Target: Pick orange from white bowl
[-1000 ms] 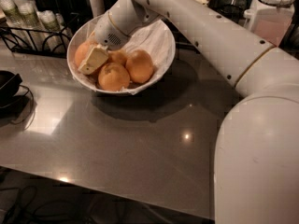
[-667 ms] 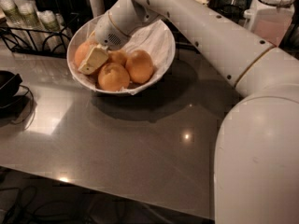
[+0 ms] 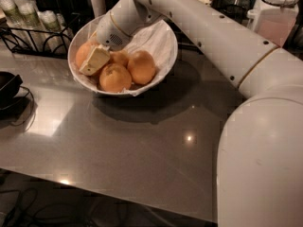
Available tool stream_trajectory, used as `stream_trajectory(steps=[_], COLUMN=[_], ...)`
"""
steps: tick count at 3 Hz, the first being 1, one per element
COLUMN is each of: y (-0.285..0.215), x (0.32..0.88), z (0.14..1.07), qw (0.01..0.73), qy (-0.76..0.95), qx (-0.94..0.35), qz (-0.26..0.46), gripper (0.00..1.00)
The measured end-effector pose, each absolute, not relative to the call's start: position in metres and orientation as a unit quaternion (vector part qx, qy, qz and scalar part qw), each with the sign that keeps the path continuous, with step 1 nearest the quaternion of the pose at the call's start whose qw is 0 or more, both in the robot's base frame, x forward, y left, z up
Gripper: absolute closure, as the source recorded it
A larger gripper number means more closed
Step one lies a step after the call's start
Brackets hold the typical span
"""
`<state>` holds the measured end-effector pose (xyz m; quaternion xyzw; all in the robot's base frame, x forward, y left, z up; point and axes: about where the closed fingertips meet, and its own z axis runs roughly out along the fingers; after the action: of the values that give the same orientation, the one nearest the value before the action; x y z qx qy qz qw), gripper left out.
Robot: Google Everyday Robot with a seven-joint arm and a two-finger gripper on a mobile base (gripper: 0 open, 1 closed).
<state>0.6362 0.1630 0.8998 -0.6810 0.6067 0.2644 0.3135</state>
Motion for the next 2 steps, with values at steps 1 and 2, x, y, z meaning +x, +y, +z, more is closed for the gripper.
stream_trajectory(steps=[1,2], y=[0.15,0.11], x=[0.631,0.617], z=[0.911,0.953], qw=[0.337,0.409], qy=[0.605,0.594], qx=[-0.671,-0.643], qz=[0.264,0.257], gripper=[1.0,1.0])
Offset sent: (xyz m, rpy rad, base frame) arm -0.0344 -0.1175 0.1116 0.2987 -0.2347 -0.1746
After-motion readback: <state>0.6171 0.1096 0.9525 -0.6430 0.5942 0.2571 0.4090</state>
